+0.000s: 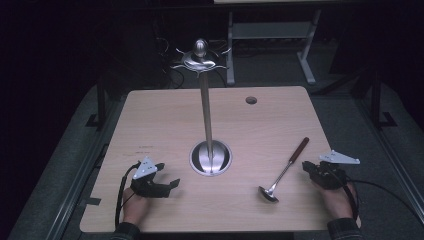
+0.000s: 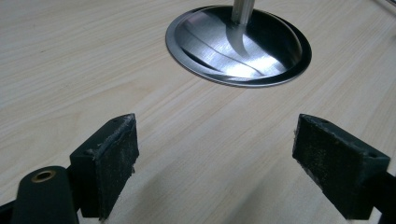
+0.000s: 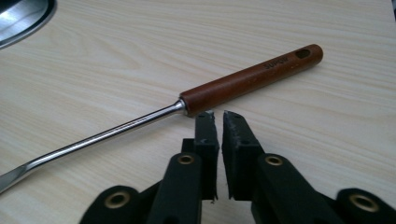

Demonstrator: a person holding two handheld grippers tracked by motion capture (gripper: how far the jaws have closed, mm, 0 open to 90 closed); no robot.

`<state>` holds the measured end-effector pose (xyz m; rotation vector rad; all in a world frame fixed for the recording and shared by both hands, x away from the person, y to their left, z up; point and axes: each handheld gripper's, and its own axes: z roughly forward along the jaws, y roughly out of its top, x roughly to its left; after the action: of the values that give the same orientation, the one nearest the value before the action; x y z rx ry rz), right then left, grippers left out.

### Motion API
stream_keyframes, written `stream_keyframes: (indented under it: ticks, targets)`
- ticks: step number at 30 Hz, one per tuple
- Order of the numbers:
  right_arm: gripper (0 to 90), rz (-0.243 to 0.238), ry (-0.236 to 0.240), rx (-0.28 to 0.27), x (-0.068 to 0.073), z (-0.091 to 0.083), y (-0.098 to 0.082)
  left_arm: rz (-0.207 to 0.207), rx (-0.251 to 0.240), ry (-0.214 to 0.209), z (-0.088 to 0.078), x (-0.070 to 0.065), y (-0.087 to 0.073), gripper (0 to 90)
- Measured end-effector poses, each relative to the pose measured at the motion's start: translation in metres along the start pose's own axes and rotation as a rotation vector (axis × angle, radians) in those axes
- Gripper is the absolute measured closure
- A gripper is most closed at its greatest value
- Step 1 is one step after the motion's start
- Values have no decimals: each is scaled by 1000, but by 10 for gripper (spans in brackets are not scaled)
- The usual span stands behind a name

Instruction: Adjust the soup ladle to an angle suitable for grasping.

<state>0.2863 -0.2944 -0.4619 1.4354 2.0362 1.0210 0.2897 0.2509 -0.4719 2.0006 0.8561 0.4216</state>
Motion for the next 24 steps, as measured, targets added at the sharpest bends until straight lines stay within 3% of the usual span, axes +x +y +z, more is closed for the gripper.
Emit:
stream_keyframes:
  ticks: [2,14,24]
  targets:
    - [893,-8,-9,2,-2,2,1,-4,-1,0,0,0,0,142]
    - [897,16,-39,-15,-14,13,15,-4,0,-1,0,0,0,142]
    - [897,25,-75,23,-22,33,23,8,1,-3,0,0,0,142]
